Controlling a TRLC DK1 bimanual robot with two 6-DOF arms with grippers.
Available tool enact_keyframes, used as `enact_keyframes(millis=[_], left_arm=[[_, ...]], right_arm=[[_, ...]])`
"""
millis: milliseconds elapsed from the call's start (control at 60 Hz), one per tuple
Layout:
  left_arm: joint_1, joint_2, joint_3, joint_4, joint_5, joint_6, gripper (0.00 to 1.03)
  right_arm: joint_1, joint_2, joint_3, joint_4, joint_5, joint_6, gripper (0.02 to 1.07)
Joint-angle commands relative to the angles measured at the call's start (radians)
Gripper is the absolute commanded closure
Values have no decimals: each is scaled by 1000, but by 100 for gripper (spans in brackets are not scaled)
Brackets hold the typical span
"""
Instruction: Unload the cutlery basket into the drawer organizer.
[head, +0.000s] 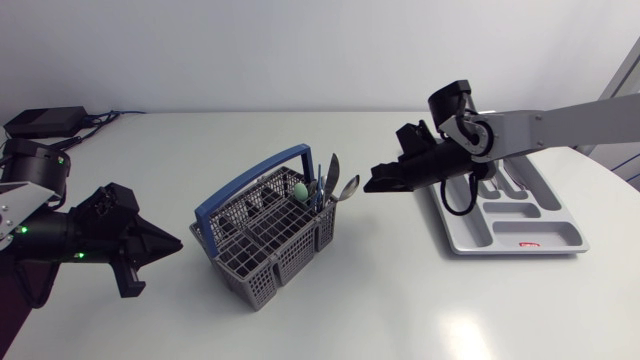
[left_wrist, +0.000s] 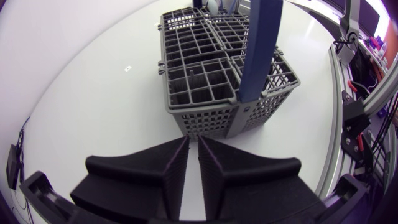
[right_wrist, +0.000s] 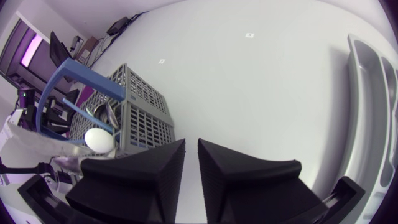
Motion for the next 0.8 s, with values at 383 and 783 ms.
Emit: enact_keyframes(millis=[383,783], left_arm=[[-127,224,-31,264,21,-74,90],[-183,399,104,460,-10,-222,90]], right_arm=[[75,192,174,-70,-231,155,93],[50,150,79,-72,-248,127,93]])
